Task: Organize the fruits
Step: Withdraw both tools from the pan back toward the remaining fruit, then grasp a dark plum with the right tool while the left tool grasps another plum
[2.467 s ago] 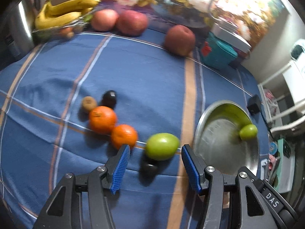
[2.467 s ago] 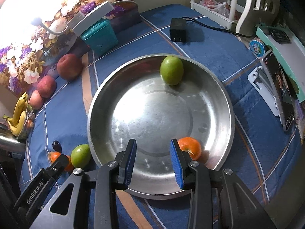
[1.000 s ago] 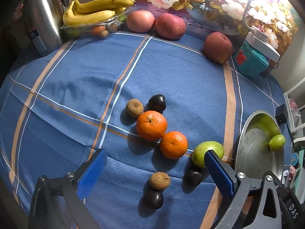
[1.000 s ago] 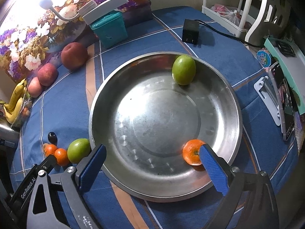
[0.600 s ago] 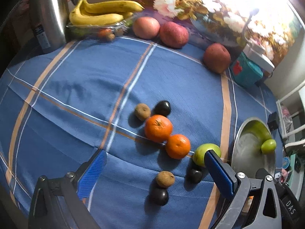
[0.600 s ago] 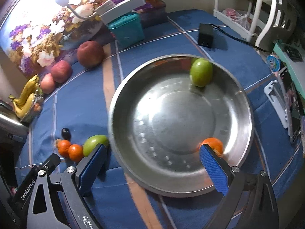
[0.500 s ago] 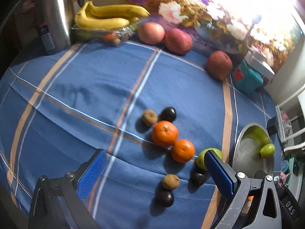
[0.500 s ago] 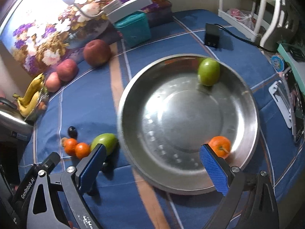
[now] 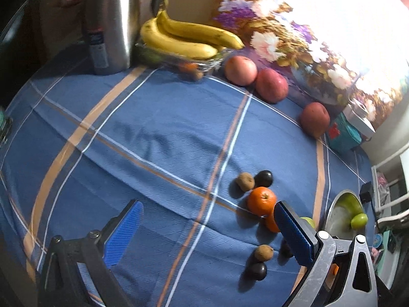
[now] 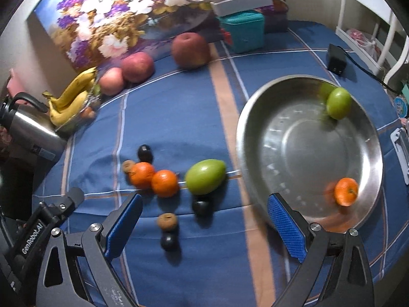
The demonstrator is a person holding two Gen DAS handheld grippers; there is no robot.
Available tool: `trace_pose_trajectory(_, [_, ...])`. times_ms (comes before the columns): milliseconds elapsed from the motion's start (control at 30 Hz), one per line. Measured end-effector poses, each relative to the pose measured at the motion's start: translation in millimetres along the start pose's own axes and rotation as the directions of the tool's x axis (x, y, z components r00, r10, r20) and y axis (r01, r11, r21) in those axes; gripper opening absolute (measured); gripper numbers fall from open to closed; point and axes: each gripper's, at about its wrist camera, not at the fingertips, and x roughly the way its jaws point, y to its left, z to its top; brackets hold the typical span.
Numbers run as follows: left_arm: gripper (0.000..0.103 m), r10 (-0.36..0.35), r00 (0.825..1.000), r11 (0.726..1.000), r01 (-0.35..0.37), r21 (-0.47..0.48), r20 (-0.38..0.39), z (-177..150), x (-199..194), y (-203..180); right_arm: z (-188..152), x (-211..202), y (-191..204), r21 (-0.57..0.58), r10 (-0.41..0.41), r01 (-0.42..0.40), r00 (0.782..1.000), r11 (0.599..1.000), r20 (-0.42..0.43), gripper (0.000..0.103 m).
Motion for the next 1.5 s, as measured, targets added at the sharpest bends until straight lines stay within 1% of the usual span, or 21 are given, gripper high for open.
trace_pose_trajectory(100, [0.103,0.011,1.000,1.000,-0.011,-0.019,-0.011,-3,1,9,-2,3,8,-0.013,0.004,-0.004,1.000,1.000,0.003,0.098])
trace_pose_trajectory(233, [0.103,0.036,0.998,0.999,-0.038,-0.030,-0.052,-7,9,18,-5,13,9,0.001,-0.012,0.012,1.000,1.000,-0.023,0.098])
trace_pose_trajectory(400, [0.103,0.025,0.994,0.999,-0.029,-0.037,-0.102,-15,20,19,-7,20,8,0.001,-0.023,0.023,0.999,1.000,-0.032,0.096])
trace_pose_trajectory(467, [0.103,0.018,0.992,0.999,-0.022,-0.030,-0.124,-17,25,16,-7,25,7,0.001,-0.023,0.023,0.999,1.000,-0.042,0.087])
trace_pose_trajectory(500, [0.103,0.014,0.991,1.000,-0.018,-0.026,-0.132,-18,27,14,-8,26,6,0.005,-0.023,0.023,0.999,1.000,-0.047,0.085])
trace_pose_trajectory(567, [0.103,0.011,0.990,1.000,-0.014,-0.014,-0.144,-20,29,10,-8,32,3,0.013,-0.021,0.022,0.998,1.000,-0.063,0.076])
trace_pose_trajectory(633, [0.103,0.007,0.987,1.000,-0.008,-0.004,-0.160,-23,33,6,-7,37,0,0.024,-0.012,0.014,0.997,1.000,-0.076,0.071])
trace_pose_trajectory(733, [0.102,-0.021,0.981,1.000,0.022,0.003,-0.195,-27,39,0,-7,44,-4,0.038,0.005,-0.001,0.996,0.999,-0.088,0.062])
trace_pose_trajectory(867, [0.101,-0.021,0.978,0.999,0.030,0.040,-0.208,-31,43,-10,-7,52,-8,0.049,0.020,-0.015,0.994,0.999,-0.109,0.053])
trace_pose_trajectory(967, [0.096,-0.043,0.973,0.998,0.053,0.037,-0.228,-32,47,-15,-7,58,-10,0.057,0.029,-0.022,0.992,0.998,-0.123,0.050])
trace_pose_trajectory(1167, [0.092,-0.048,0.968,0.998,0.058,0.032,-0.246,-33,53,-19,-8,66,-12,0.055,0.032,-0.024,0.989,0.998,-0.147,0.044])
trace_pose_trajectory(1300, [0.091,-0.056,0.966,0.998,0.064,0.024,-0.251,-32,56,-21,-10,69,-10,0.047,0.034,-0.027,0.987,0.999,-0.157,0.040])
trace_pose_trajectory(1467, [0.091,-0.057,0.966,0.998,0.065,0.021,-0.251,-32,56,-22,-11,70,-8,0.042,0.052,-0.046,0.985,0.998,-0.162,0.030])
trace_pose_trajectory(1500, [0.091,-0.058,0.966,0.998,0.065,0.021,-0.251,-32,56,-22,-11,71,-7,0.044,0.058,-0.051,0.984,0.998,-0.166,0.029])
